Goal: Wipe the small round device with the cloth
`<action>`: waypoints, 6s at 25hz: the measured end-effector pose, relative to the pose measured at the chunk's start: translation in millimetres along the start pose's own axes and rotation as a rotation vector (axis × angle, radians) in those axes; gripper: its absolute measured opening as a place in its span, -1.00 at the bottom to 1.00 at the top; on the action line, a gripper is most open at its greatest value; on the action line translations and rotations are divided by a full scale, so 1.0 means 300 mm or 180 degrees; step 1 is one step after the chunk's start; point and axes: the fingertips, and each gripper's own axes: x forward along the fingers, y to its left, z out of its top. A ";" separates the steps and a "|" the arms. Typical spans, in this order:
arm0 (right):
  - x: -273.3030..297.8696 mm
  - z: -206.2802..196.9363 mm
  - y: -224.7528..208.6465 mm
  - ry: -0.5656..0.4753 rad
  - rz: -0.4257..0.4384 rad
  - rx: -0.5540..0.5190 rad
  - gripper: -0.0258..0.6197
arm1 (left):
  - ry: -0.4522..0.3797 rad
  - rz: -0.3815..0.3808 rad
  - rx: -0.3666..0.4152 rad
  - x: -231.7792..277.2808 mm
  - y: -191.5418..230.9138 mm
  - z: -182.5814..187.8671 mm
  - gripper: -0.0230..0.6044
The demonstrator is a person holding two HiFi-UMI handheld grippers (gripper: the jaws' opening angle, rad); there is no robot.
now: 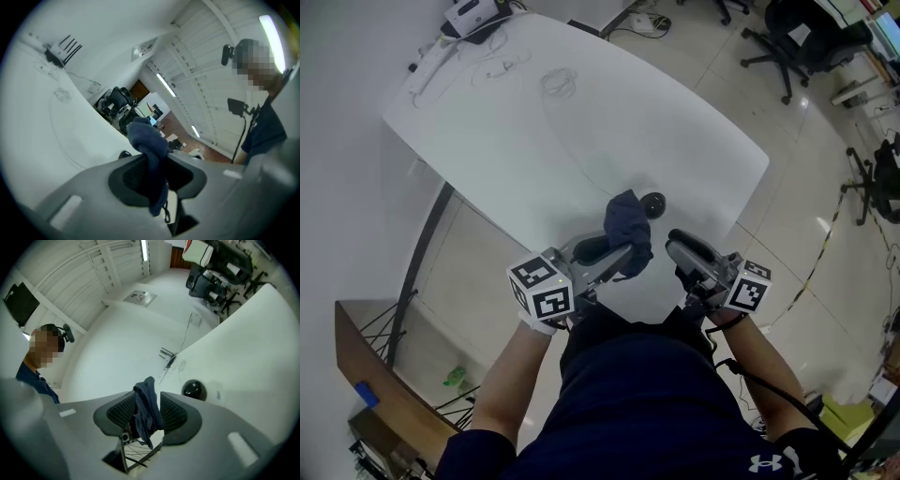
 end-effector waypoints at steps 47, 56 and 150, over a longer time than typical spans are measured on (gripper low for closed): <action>-0.058 0.116 -0.139 -0.0340 -0.0400 0.0153 -0.56 | 0.0634 0.0903 -0.0404 0.033 0.314 0.051 -0.62; -0.051 0.131 -0.137 -0.0439 -0.0478 0.0121 -0.58 | 0.0007 0.0523 -0.0645 0.168 0.145 0.017 -0.62; -0.191 0.157 -0.287 0.0044 -0.0192 0.0233 -0.65 | -0.1323 0.2147 0.0158 0.171 0.126 -0.022 -0.61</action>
